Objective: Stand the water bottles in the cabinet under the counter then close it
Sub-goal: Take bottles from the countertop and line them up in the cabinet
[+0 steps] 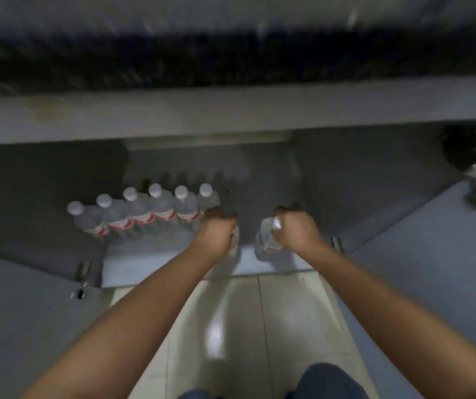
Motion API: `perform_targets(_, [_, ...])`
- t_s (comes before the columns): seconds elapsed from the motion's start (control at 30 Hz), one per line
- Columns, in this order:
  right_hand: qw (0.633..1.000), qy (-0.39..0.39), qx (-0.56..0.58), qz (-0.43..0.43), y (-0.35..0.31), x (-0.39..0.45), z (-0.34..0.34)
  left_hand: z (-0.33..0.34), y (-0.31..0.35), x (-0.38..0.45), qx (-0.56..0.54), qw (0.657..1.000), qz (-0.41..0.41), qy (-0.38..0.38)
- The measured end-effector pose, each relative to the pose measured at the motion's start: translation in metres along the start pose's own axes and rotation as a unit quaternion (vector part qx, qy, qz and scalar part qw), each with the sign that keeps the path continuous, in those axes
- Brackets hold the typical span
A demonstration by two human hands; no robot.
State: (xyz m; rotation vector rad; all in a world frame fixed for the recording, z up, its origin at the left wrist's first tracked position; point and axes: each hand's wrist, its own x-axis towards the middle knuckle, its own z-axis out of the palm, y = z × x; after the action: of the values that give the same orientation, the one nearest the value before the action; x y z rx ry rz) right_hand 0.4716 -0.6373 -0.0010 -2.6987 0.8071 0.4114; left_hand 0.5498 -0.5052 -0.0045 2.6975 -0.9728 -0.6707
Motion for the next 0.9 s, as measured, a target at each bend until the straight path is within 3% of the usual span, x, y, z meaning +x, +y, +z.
perform_targets(0.37, [0.998, 0.05, 0.043, -0.012, 0.027, 0.115, 0.063, 0.054, -0.018, 0.131, 0.052, 0.995, 0.002, 0.088])
perform_targets(0.9, [0.996, 0.059, 0.046, -0.051, -0.005, 0.179, 0.059, 0.053, -0.031, 0.167, 0.093, 0.99, 0.012, 0.105])
